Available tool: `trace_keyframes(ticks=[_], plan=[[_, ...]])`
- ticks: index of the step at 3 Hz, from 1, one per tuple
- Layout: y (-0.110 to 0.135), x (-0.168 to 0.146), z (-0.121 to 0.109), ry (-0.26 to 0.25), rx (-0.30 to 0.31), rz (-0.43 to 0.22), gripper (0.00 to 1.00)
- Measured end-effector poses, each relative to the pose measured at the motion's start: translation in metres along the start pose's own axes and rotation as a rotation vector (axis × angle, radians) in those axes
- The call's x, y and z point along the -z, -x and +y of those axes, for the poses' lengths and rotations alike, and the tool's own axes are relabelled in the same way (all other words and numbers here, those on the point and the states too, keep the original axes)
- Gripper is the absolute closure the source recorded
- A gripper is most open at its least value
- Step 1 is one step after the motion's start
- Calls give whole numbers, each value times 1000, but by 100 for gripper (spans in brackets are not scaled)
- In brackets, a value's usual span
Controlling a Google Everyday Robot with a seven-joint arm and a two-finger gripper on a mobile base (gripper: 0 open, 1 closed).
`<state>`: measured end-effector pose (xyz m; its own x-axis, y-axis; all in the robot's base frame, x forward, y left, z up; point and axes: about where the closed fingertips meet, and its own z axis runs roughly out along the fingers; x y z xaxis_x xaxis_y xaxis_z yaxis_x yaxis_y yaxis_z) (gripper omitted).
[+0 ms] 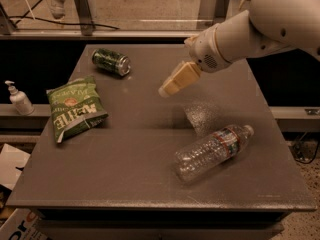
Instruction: Pick green can
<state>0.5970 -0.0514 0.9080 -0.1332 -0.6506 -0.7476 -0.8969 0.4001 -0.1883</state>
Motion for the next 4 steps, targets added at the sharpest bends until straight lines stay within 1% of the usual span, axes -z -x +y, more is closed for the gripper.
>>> trace_keyframes(ticks=[1, 2, 3, 4], plan=[[28, -31, -23, 8, -32, -54, 0], [46, -66, -34, 32, -61, -75, 0], [54, -99, -41, 50, -95, -87, 0], [55, -128, -43, 54, -131, -94, 0]])
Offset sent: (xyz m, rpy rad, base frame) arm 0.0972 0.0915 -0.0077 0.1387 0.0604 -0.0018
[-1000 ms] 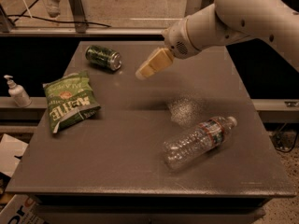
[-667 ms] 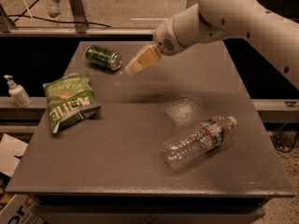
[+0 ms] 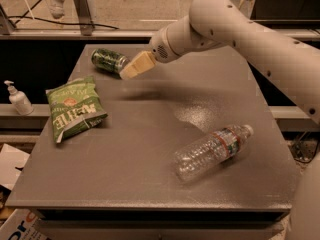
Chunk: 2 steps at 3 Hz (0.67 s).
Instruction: Pick green can
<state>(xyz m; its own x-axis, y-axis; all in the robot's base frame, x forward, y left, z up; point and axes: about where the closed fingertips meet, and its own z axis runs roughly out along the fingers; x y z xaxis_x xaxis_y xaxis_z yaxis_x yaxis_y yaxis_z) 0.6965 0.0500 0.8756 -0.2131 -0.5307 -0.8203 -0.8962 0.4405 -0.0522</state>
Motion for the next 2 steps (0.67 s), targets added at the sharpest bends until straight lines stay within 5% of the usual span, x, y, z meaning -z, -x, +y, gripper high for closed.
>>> trace_keyframes(ticks=[2], plan=[[7, -50, -1, -21, 11, -7, 0]])
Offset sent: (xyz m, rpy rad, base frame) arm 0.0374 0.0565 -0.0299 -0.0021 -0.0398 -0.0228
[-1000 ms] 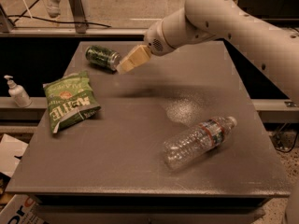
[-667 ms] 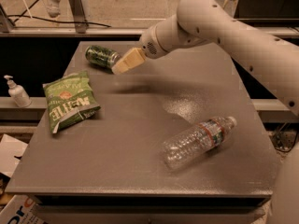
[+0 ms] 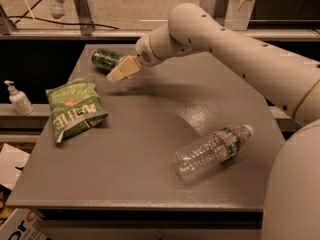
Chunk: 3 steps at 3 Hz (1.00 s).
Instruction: Pick green can
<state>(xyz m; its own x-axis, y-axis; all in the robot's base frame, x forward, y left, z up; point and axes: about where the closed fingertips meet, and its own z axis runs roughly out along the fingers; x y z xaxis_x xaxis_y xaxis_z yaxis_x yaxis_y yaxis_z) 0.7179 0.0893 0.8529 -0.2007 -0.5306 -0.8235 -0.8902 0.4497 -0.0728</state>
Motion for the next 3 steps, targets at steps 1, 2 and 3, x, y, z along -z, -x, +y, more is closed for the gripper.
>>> trace_keyframes(ticks=[1, 2, 3], plan=[[-3, -19, -3, -3, -12, 5, 0], [0, -35, -3, 0, -29, 12, 0], [3, -44, -1, 2, -35, 17, 17]])
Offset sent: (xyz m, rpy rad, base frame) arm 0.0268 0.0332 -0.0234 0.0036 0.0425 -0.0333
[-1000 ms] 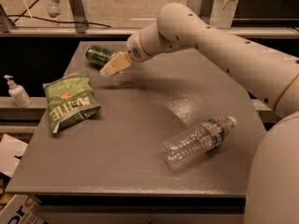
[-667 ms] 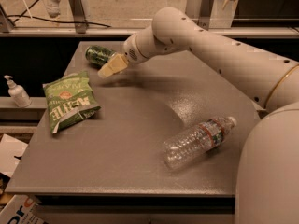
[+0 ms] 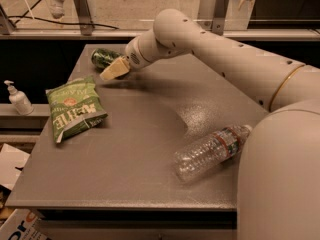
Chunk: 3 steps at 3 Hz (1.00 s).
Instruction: Pick green can
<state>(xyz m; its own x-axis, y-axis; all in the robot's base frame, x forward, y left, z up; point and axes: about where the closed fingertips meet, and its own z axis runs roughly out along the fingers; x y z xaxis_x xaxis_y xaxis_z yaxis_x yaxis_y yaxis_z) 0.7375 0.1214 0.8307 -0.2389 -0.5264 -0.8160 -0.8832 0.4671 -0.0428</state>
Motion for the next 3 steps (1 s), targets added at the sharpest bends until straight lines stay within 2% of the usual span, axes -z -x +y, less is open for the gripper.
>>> trace_keyframes(ticks=[2, 3], plan=[[-3, -3, 1, -7, -5, -6, 63], [-11, 15, -2, -25, -29, -20, 87]])
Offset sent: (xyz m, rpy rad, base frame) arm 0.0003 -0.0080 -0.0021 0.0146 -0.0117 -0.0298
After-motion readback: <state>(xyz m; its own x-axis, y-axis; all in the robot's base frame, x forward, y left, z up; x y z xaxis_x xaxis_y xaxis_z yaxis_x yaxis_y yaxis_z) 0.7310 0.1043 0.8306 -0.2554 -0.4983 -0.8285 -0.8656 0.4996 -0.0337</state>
